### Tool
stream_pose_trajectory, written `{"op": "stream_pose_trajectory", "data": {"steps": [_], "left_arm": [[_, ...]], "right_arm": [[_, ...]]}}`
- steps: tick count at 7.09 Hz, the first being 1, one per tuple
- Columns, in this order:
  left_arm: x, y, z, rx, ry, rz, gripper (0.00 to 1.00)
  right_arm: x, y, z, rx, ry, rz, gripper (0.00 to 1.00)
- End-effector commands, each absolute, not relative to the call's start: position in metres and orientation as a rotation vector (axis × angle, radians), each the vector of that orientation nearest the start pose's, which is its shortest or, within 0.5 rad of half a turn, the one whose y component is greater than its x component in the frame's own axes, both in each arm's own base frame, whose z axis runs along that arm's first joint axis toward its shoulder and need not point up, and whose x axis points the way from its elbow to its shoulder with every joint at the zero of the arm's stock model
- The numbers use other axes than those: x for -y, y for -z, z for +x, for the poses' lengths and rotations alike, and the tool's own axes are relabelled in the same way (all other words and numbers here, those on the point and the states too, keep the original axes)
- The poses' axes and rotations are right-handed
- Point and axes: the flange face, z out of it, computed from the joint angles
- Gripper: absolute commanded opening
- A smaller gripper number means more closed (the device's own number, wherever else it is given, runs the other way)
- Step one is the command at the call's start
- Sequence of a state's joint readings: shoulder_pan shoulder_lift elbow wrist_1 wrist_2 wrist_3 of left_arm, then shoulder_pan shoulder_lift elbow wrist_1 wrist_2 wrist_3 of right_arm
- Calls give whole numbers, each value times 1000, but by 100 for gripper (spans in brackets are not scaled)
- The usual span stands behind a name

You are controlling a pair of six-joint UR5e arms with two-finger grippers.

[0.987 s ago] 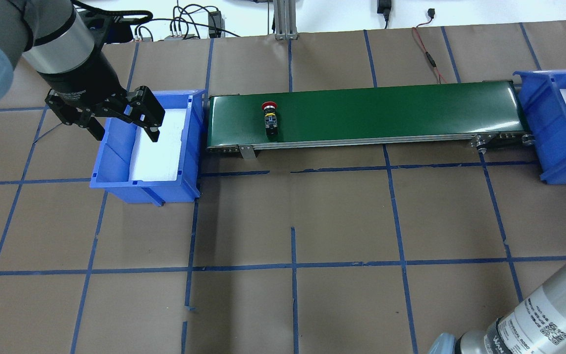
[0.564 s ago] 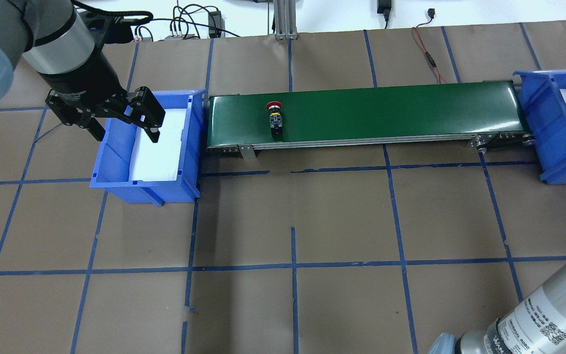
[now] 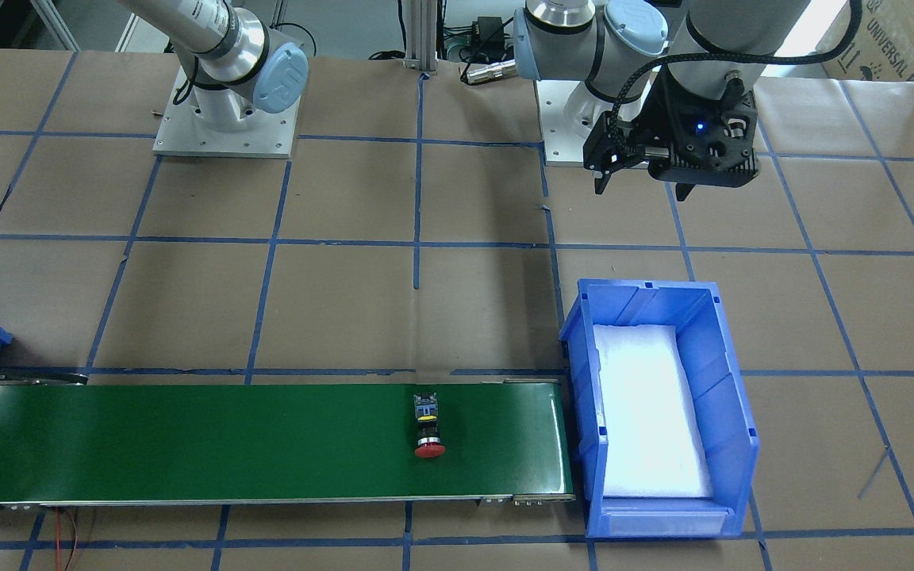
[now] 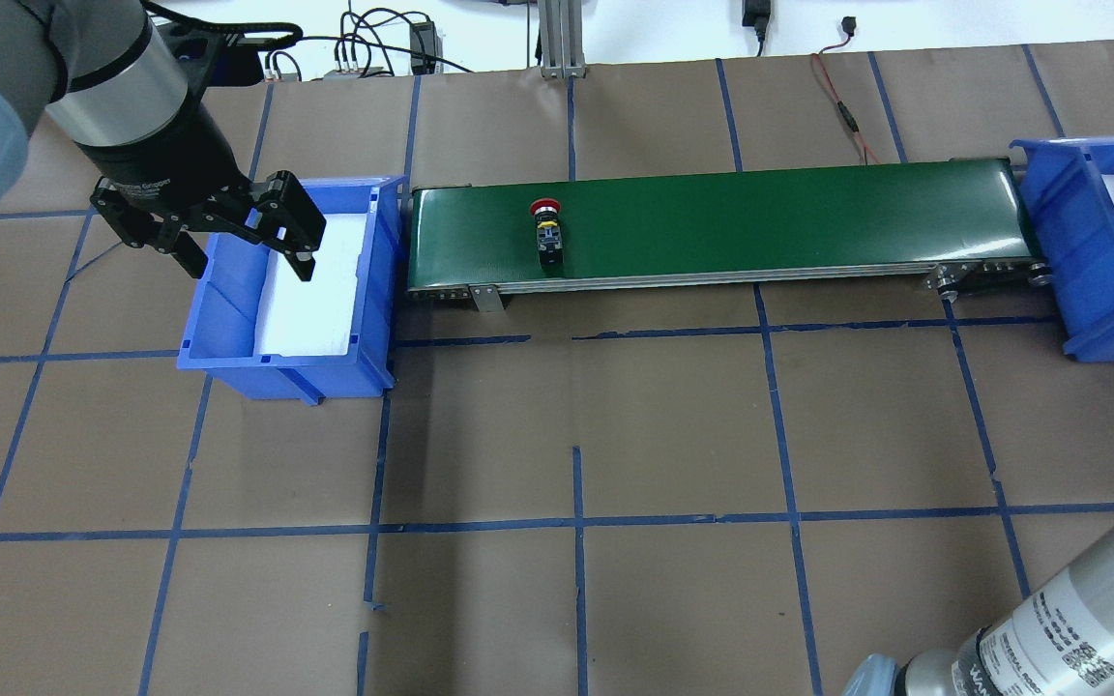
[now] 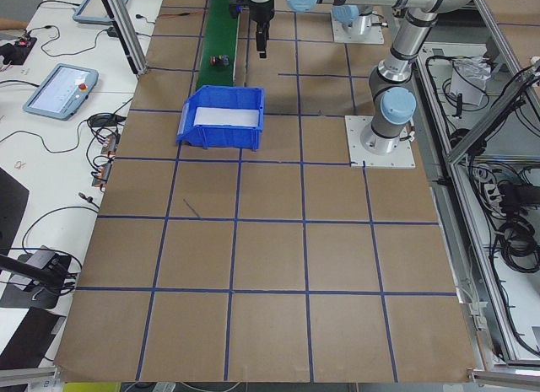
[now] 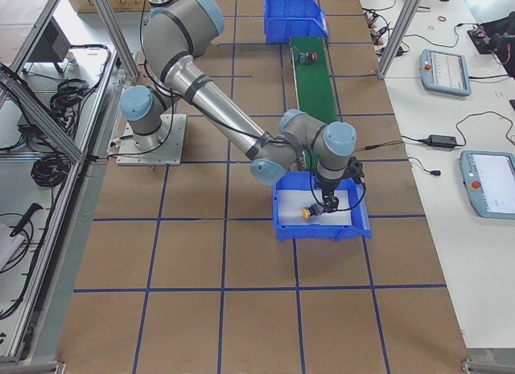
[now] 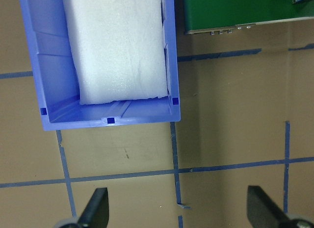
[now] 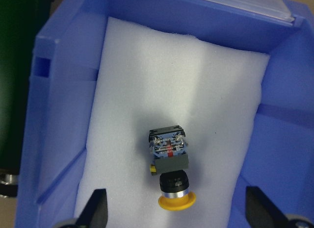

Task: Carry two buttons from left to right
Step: 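Lower the yellow button into the right bin and open the right gripper, then move the right gripper back over the red button on the conveyor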

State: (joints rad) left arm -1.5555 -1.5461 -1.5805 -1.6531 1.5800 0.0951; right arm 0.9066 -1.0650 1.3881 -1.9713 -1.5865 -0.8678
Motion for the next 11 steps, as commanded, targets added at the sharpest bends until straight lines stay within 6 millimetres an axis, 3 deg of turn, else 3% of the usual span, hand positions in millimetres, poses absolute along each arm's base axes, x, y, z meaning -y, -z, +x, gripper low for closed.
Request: {"op": "stream_pose_trajectory", "data": {"steps": [1, 2, 4, 5, 6, 8, 10, 11], "left_arm": [[476, -487, -125, -3132, -109, 125, 100], [477, -488, -125, -3132, -99, 128, 100], [477, -488, -124, -3126, -104, 128, 100], [477, -488, -122, -3098, -106, 128, 100], [477, -488, -122, -3096, -104, 126, 100], [476, -487, -122, -3106, -105, 121, 100], [496, -488, -122, -3173, -29, 94, 100], [506, -478, -121, -3167, -36, 97, 100]], "right_arm": [[589, -396, -287, -3185, 79, -330, 100], [582, -411, -256, -3156, 41, -301, 100], [610, -405, -155, -3045, 90, -390, 100], [616, -404, -116, -3054, 69, -384, 100], [616, -409, -90, -3060, 70, -369, 100], [610, -385, -36, -3098, -35, -324, 100], [608, -386, 34, -3173, -53, -237, 100], [607, -385, 54, -3174, -52, -143, 100]]}}
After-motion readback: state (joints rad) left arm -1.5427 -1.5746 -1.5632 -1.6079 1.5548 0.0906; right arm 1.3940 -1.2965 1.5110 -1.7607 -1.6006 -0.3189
